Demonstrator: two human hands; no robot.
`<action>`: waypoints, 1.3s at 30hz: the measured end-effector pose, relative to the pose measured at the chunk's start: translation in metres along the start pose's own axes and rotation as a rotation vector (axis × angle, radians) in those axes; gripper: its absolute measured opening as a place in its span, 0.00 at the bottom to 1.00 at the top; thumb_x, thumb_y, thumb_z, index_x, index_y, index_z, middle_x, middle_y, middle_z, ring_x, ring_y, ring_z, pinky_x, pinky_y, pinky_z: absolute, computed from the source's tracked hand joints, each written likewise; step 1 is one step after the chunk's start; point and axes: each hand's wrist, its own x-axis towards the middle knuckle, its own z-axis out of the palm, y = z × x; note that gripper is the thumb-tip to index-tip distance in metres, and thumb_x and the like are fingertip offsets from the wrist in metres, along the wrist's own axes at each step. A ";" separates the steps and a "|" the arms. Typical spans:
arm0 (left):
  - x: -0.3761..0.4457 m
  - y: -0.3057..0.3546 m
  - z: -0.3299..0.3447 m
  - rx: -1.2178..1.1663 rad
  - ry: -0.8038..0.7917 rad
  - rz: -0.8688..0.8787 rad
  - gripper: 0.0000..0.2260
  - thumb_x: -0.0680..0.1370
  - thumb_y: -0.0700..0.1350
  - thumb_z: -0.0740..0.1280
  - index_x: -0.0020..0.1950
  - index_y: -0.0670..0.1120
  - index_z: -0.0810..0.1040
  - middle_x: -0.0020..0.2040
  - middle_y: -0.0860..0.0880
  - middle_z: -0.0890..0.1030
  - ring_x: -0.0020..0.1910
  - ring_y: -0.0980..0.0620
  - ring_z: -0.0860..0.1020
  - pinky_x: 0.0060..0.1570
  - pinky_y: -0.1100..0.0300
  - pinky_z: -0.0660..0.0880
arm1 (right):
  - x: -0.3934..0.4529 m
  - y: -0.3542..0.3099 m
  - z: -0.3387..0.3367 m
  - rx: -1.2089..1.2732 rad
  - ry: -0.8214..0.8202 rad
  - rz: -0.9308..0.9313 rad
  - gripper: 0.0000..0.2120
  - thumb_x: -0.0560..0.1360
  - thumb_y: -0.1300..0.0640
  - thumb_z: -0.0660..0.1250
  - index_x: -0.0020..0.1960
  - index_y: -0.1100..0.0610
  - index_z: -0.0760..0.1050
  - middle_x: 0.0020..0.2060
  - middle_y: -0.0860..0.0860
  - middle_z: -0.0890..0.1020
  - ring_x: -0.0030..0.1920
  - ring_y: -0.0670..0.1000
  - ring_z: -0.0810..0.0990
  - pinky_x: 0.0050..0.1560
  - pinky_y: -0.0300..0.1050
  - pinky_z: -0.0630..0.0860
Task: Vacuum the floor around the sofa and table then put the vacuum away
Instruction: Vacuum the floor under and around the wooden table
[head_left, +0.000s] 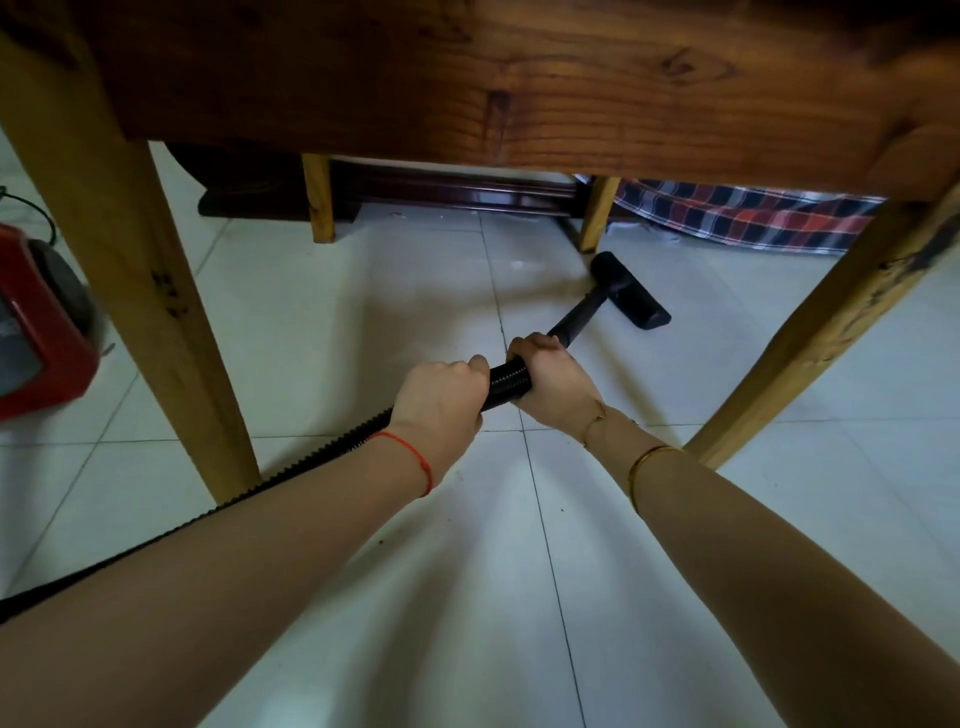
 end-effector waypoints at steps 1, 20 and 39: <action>-0.005 -0.002 -0.001 -0.002 -0.002 0.004 0.11 0.77 0.45 0.62 0.58 0.44 0.68 0.48 0.48 0.80 0.40 0.47 0.78 0.34 0.57 0.65 | -0.003 -0.003 0.001 -0.003 0.018 -0.023 0.09 0.70 0.59 0.69 0.49 0.60 0.74 0.45 0.56 0.77 0.51 0.59 0.73 0.54 0.53 0.75; -0.146 -0.107 -0.047 0.042 0.000 -0.082 0.08 0.77 0.48 0.61 0.53 0.48 0.65 0.37 0.52 0.71 0.30 0.50 0.70 0.26 0.60 0.61 | -0.043 -0.159 0.001 -0.254 0.126 -0.270 0.14 0.71 0.47 0.67 0.45 0.58 0.73 0.39 0.53 0.79 0.39 0.54 0.77 0.32 0.43 0.63; -0.095 -0.032 -0.045 0.032 -0.024 0.059 0.09 0.78 0.45 0.61 0.57 0.46 0.67 0.48 0.49 0.80 0.44 0.46 0.80 0.35 0.57 0.66 | -0.074 -0.075 -0.011 -0.212 0.189 -0.033 0.11 0.70 0.53 0.69 0.41 0.60 0.72 0.36 0.54 0.77 0.36 0.55 0.76 0.32 0.43 0.67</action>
